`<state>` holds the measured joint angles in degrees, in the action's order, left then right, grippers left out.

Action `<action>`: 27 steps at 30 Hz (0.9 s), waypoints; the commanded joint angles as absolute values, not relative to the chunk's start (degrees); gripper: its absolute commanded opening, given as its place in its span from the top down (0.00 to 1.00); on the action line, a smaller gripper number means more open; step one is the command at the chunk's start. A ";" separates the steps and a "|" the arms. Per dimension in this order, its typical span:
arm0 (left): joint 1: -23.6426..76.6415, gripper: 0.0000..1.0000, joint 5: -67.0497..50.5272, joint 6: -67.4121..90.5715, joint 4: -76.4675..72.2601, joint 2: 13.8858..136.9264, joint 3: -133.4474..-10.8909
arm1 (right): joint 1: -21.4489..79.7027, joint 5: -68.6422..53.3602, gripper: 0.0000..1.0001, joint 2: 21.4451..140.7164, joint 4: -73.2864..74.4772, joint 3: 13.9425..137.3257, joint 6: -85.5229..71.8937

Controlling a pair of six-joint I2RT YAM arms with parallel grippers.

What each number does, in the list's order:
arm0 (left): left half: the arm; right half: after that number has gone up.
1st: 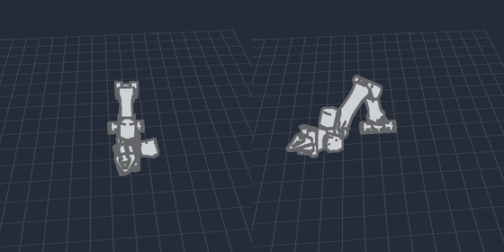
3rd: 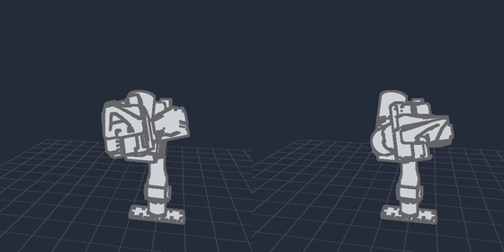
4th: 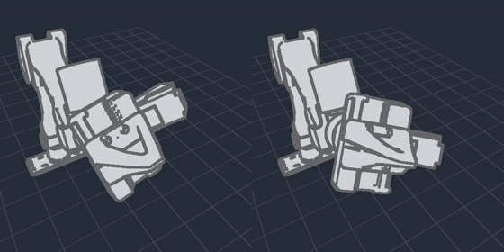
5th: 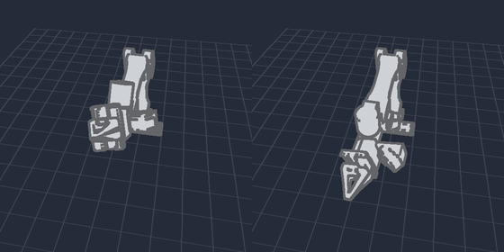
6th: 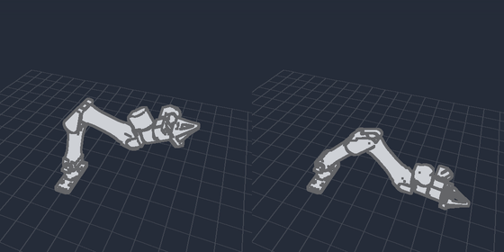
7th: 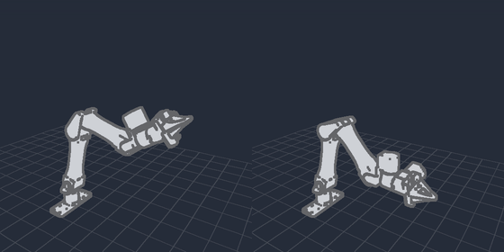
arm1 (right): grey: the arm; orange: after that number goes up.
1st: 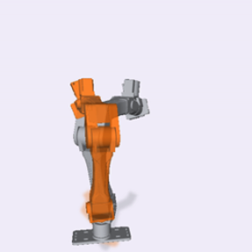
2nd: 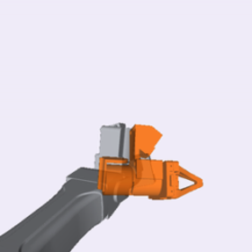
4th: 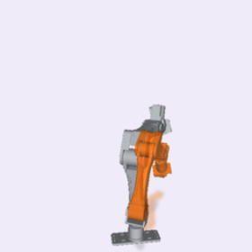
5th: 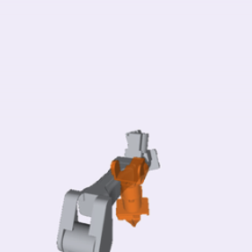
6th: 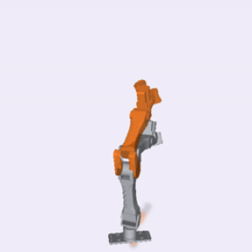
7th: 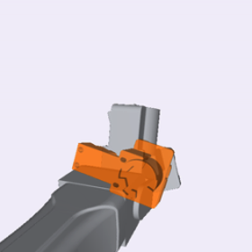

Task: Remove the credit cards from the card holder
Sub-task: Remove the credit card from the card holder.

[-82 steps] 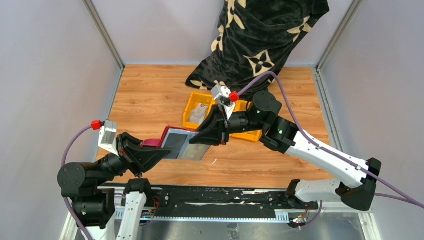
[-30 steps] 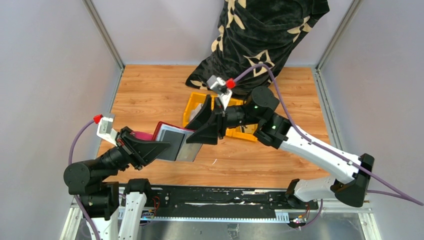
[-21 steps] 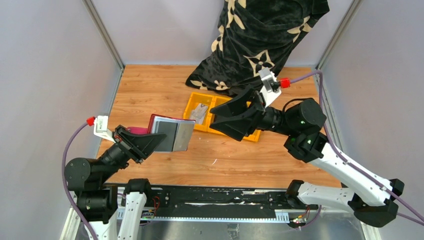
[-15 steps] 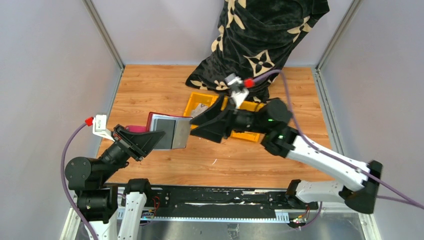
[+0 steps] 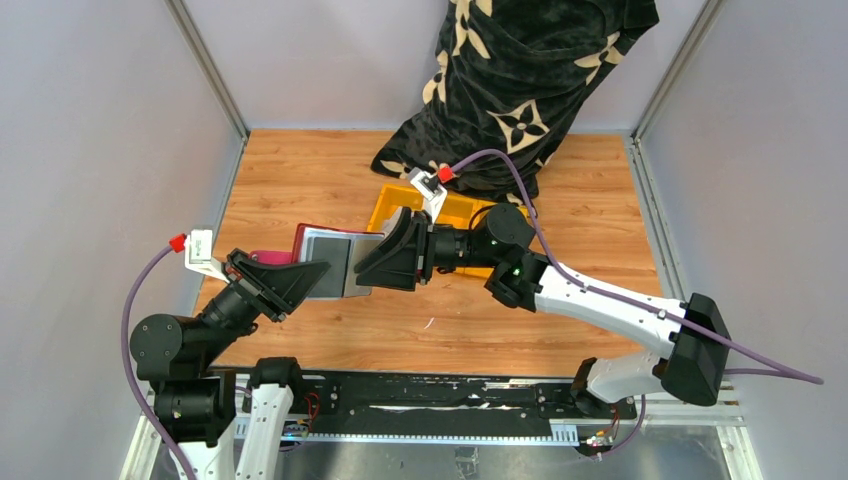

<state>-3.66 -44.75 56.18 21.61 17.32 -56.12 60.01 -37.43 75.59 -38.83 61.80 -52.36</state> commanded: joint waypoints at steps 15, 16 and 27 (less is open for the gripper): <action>-3.60 0.91 -45.09 55.28 20.30 16.79 -56.84 | 62.23 -39.08 0.53 79.82 -39.30 66.68 -53.96; -3.60 0.91 -45.28 55.46 20.03 16.79 -56.86 | 62.23 -39.03 0.53 79.88 -39.13 66.71 -53.90; -3.60 0.87 -45.85 55.87 19.27 16.23 -55.38 | 62.46 -40.23 0.61 83.10 -51.24 67.17 -61.25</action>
